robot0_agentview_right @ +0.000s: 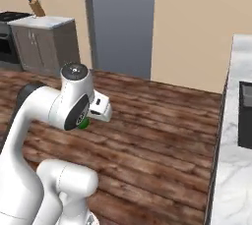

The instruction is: Place the pitcher and cup on the dining counter for serving.

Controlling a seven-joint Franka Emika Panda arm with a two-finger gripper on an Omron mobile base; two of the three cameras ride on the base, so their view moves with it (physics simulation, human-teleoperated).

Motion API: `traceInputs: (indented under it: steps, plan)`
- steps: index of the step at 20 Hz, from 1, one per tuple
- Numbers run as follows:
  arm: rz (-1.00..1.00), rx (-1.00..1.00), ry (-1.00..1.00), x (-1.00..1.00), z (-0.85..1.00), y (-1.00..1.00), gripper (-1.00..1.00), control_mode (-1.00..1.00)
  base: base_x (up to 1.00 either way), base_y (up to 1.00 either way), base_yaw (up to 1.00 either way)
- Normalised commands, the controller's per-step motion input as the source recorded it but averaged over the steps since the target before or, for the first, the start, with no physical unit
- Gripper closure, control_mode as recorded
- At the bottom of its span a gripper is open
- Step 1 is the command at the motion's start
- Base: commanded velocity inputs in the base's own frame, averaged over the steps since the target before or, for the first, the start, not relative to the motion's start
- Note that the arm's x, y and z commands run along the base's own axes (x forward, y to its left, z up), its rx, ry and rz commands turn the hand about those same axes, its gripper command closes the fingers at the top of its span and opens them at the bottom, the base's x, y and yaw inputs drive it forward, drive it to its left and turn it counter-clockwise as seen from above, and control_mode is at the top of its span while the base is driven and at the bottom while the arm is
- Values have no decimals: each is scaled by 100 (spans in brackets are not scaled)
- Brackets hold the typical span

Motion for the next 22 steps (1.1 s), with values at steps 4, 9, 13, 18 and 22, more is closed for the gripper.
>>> traceInputs:
  steps: [4, 9, 13, 18, 22]
  plan:
    - [0, 0, 0, 0, 0, 0, 100, 100, -17, 33, 100]
    - [0, 0, 0, 0, 0, 0, 100, 100, 0, 44, 95]
    - [0, 0, 0, 0, 0, 0, 100, 100, 1, 55, 88]
    - [0, 0, 0, 0, 0, 0, 100, 100, 61, 47, 66]
    - [0, 0, 0, 0, 0, 0, 100, 100, 100, 8, 43]
